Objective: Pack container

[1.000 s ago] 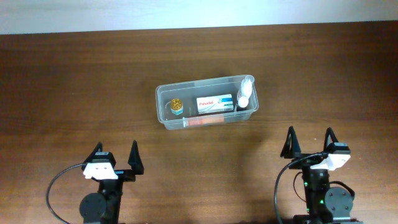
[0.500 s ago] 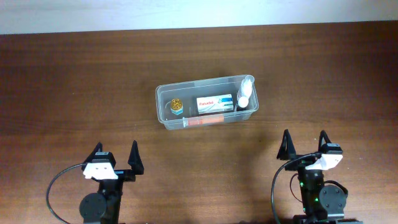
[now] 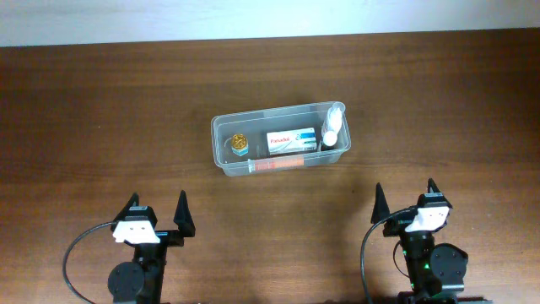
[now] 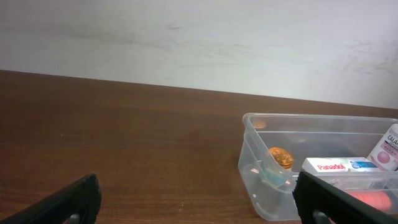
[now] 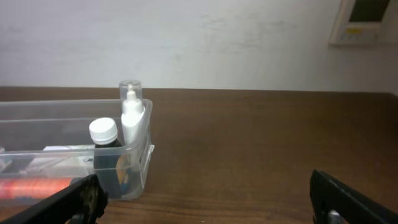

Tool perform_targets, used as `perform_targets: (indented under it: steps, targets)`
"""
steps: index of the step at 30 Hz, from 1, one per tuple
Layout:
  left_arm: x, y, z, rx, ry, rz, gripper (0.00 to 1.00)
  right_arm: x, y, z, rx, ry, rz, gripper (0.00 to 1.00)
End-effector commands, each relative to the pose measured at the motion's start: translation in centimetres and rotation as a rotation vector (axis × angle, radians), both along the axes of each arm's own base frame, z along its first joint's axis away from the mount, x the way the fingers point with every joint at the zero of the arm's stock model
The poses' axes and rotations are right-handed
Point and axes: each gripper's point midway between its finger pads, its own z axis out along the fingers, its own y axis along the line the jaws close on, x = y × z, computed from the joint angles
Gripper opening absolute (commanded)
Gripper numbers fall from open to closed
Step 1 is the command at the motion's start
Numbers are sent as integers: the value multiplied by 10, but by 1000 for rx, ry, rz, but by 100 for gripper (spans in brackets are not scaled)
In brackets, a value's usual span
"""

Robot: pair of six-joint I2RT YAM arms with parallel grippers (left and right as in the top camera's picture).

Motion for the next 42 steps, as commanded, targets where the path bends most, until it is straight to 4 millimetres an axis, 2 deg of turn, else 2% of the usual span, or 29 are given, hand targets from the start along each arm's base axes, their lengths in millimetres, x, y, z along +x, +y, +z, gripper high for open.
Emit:
perform_targets:
  steps: [1,7,42]
  targets:
    - [0,1,-2,16,1,0,99,-1,4,0,-60,-8,32,99]
    - [0,1,-2,16,1,0,99,-1,5,-1,-120,-10,38,98]
    - [0,1,-2,16,1,0,99,-1,5,-1,-96,-9,36,98]
